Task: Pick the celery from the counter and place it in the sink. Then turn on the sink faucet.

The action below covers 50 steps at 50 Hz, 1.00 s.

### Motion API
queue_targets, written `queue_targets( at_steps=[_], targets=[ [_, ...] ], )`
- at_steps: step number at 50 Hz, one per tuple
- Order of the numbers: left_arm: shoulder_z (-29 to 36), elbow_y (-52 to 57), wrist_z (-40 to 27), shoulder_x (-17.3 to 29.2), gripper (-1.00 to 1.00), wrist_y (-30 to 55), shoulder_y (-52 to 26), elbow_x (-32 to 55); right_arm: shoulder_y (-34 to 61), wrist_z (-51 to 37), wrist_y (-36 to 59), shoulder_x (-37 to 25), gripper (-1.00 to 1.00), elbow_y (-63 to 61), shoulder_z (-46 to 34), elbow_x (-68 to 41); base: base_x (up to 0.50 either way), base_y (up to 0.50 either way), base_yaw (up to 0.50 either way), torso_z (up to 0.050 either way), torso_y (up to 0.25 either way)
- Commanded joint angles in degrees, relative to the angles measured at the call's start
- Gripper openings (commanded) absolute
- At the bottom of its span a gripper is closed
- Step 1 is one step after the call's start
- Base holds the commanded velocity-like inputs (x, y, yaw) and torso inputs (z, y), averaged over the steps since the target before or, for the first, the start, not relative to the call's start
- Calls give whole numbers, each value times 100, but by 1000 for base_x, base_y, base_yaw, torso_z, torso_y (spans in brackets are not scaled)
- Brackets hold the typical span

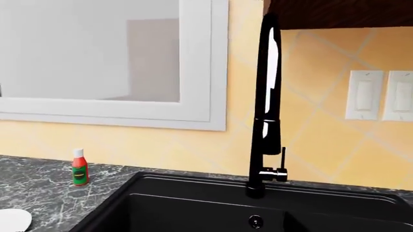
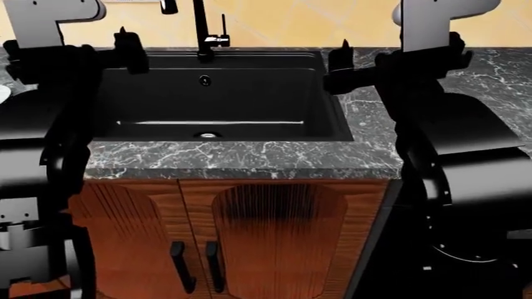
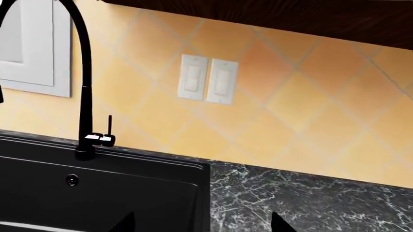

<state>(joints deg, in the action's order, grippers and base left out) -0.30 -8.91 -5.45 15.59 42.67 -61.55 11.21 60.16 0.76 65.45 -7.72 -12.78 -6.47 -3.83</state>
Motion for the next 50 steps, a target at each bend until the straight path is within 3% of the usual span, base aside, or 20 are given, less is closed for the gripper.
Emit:
queue_targets(
  at_steps=[1, 17, 40, 50],
  targets=[
    [62, -286, -34, 77, 100, -141, -141, -99, -58, -16, -78, 20, 100, 125, 3, -79, 199, 238, 0, 0, 0],
    [56, -177, -23, 129, 100, -151, -120, -55, -201, -8, -71, 28, 100, 178, 7, -208, 90, 388, 0, 0, 0],
    [260, -128, 20, 143, 100, -179, -194, -88, -254, 21, -745, 60, 100, 1214, 200, -412, 29, 425, 0, 0, 0],
    [344, -143, 56, 153, 100, -146, -163, -83, -305, 8, -734, 39, 100, 1241, 297, -513, 304, 242, 0, 0, 0]
  ],
)
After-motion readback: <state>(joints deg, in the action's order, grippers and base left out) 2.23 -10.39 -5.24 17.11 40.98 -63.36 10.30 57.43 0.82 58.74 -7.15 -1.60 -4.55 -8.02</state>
